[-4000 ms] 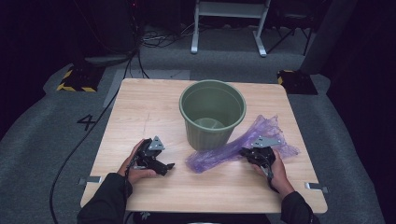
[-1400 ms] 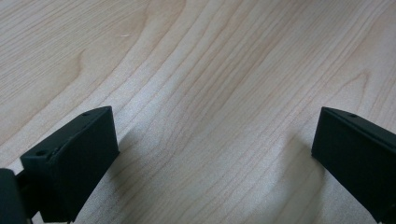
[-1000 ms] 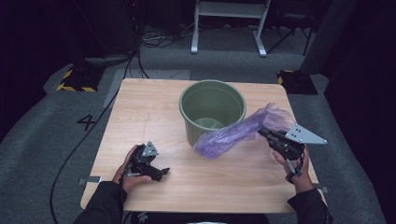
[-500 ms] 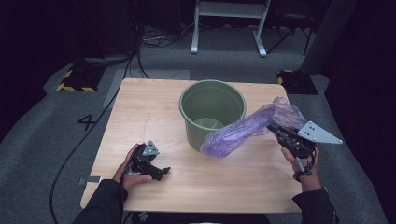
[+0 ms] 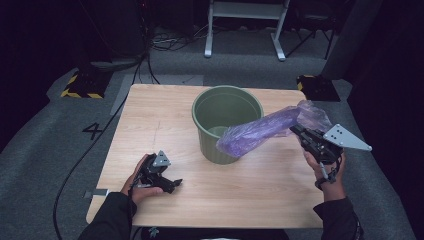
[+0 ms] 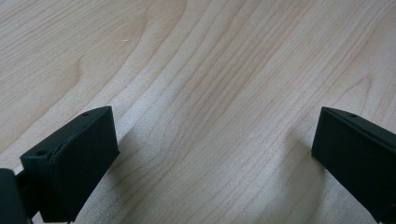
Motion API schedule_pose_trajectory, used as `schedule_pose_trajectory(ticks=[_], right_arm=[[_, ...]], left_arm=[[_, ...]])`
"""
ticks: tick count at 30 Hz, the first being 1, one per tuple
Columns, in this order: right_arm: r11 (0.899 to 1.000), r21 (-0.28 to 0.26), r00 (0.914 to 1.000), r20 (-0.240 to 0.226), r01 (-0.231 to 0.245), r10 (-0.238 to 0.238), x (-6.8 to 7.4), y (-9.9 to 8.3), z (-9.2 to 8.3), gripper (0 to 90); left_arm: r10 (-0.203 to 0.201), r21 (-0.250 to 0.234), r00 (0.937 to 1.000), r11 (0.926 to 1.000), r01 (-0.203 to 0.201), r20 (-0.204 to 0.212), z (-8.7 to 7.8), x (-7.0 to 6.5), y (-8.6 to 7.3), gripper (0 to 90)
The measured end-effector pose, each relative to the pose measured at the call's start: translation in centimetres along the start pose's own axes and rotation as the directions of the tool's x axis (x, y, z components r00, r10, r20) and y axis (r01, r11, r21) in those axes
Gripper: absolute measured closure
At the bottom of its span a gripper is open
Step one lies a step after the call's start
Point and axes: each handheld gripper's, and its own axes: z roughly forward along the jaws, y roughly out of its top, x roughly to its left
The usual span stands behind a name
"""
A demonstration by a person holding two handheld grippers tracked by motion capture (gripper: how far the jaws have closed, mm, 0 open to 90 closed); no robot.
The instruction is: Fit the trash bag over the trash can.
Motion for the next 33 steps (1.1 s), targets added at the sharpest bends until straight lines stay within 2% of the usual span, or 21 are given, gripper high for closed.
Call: schedule_pose_trajectory(ticks=[5,9,15,17,19,21,23,26,29,33], right_arm=[[1.000,0.011,0.9989,0.043,-0.017,0.017,-0.7,0.1,1.0,89.3],[0.999,0.034,0.9973,0.073,-0.012,0.009,-1.1,0.1,1.9,89.3],[0.998,0.058,0.9956,0.093,-0.020,0.015,-1.6,-0.3,3.3,89.2],[0.998,0.059,0.9954,0.095,-0.022,0.016,-1.7,-0.4,3.5,89.2],[0.998,0.062,0.9942,0.107,-0.018,0.012,-1.7,-0.4,3.7,89.1],[0.998,0.067,0.9939,0.110,-0.014,0.006,-1.7,-0.3,3.9,89.1],[0.997,0.074,0.9930,0.118,-0.003,-0.005,-1.6,-0.2,4.0,89.1],[0.997,0.078,0.9929,0.119,0.001,-0.010,-1.5,-0.2,4.2,89.0],[0.997,0.083,0.9927,0.120,0.003,-0.013,-1.4,-0.2,4.4,88.9],[0.996,0.087,0.9910,0.133,0.004,-0.015,-1.4,-0.2,4.5,88.7]], left_arm=[[0.003,0.000,1.0000,1.0000,-0.003,0.000,0.0,0.0,0.0,0.0],[0.014,0.002,0.9999,0.9999,-0.014,0.002,0.0,0.1,0.1,0.0],[0.023,-0.002,0.9996,0.9997,-0.023,0.017,0.0,0.2,0.1,1.0],[0.017,-0.010,0.9998,0.9998,-0.017,0.013,0.0,0.2,0.2,4.3],[0.015,-0.015,0.9998,0.9998,-0.015,0.016,-0.2,0.2,0.3,11.6],[0.030,-0.011,0.9996,0.9995,-0.030,-0.004,-0.3,0.2,0.4,17.5],[0.039,-0.009,0.9992,0.9992,-0.039,-0.014,-0.3,0.1,0.5,15.5],[0.051,-0.018,0.9985,0.9985,-0.051,-0.019,-0.7,-0.1,0.8,15.7],[0.062,-0.048,0.9979,0.9969,-0.063,-0.016,-1.3,0.0,1.2,15.8],[0.046,-0.082,0.9989,0.9955,-0.047,-0.013,-1.9,0.1,1.6,15.9]])
